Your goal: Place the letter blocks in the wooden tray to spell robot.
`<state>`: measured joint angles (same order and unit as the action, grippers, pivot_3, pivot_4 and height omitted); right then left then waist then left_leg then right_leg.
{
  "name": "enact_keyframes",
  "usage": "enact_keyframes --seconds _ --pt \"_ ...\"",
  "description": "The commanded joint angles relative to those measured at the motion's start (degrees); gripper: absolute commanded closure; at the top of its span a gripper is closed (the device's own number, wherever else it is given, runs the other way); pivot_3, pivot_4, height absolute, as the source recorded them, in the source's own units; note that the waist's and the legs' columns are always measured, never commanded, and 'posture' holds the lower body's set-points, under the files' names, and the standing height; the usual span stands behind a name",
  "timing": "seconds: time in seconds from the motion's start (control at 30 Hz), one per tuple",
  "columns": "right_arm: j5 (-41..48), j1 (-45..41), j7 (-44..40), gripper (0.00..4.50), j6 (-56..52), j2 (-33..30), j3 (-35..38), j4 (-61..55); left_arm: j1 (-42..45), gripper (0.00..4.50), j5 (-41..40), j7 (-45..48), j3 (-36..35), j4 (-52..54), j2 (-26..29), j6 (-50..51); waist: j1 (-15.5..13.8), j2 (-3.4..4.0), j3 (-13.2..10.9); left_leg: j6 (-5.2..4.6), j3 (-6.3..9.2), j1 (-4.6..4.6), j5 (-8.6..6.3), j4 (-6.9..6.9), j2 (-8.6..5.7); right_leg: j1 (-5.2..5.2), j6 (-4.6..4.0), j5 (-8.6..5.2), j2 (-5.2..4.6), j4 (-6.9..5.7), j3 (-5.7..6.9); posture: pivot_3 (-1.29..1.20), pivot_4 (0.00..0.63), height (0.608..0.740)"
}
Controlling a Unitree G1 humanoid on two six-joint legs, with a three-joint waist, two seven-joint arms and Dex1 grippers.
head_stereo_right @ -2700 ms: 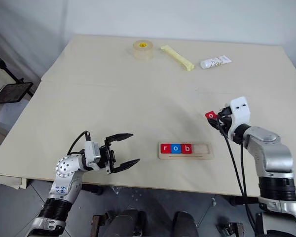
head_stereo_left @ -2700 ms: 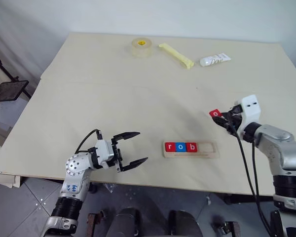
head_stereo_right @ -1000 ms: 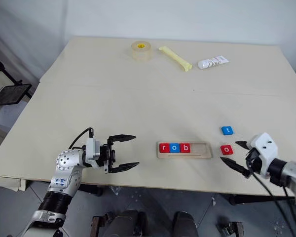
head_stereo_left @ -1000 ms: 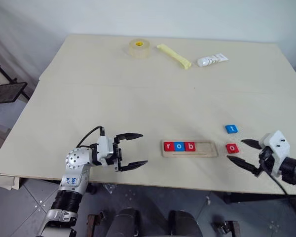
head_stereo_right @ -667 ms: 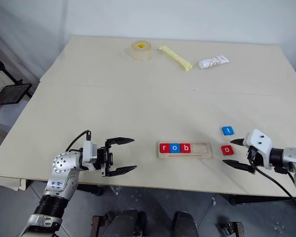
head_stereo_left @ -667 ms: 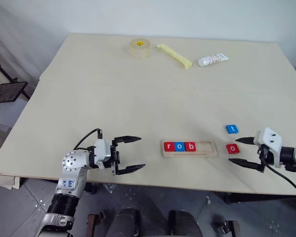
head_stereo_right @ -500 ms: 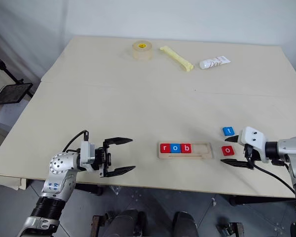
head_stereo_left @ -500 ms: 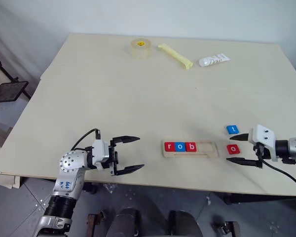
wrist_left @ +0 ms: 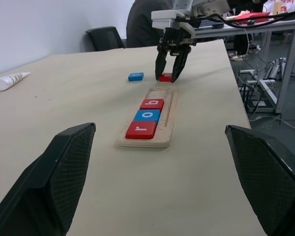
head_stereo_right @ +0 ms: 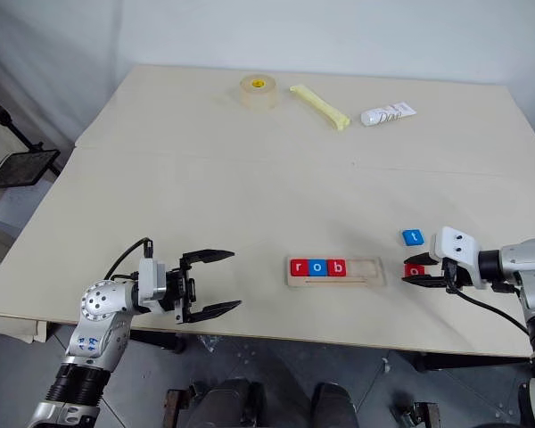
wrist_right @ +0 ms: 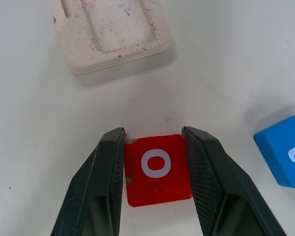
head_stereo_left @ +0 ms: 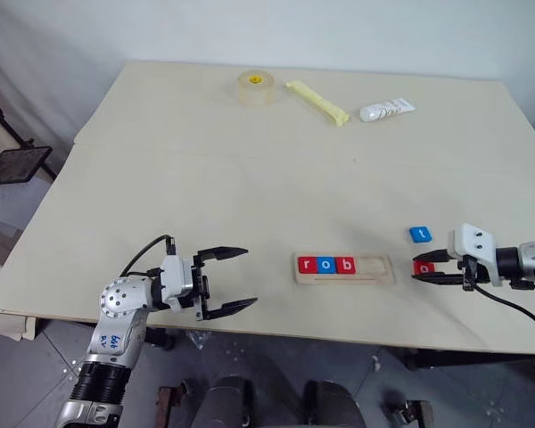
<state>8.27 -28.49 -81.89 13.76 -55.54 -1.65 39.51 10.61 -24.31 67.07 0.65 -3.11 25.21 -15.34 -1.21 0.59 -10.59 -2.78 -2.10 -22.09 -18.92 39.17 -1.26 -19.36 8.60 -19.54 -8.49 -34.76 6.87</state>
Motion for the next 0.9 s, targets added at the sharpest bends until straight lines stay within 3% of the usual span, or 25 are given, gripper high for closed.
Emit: enact_keyframes --seconds 0.03,0.5,0.9 --pt "0.3 0.6 0.7 3.05 -2.3 0.2 1.0 -1.1 0.2 0.00 -0.5 -0.5 -0.2 1.3 -0.1 -0.3 0.0 0.00 0.0 0.00 0.00 0.00 0.00 0.00 0.00 0.00 0.00 0.00 0.00 0.00 0.00 0.00 0.150 0.740" --pt "7.5 3.6 8.1 3.05 -32.8 -0.6 3.5 -33.6 2.9 0.00 0.2 -0.1 0.9 -2.4 -2.2 -1.7 -0.1 0.07 0.0 0.01 0.00 -0.10 -0.01 -0.02 0.01 -0.16 0.00 0.00 0.00 -0.05 0.00 0.00 0.150 0.740" --pt "3.1 -2.1 5.0 3.05 -33.8 1.8 -6.2 -36.8 3.5 0.00 0.6 -0.4 1.2 -3.9 -3.4 -3.1 -0.1 0.07 0.0 0.01 0.00 -0.13 -0.01 -0.04 0.00 -0.21 0.00 0.00 0.01 -0.04 0.01 0.00 0.150 0.740"
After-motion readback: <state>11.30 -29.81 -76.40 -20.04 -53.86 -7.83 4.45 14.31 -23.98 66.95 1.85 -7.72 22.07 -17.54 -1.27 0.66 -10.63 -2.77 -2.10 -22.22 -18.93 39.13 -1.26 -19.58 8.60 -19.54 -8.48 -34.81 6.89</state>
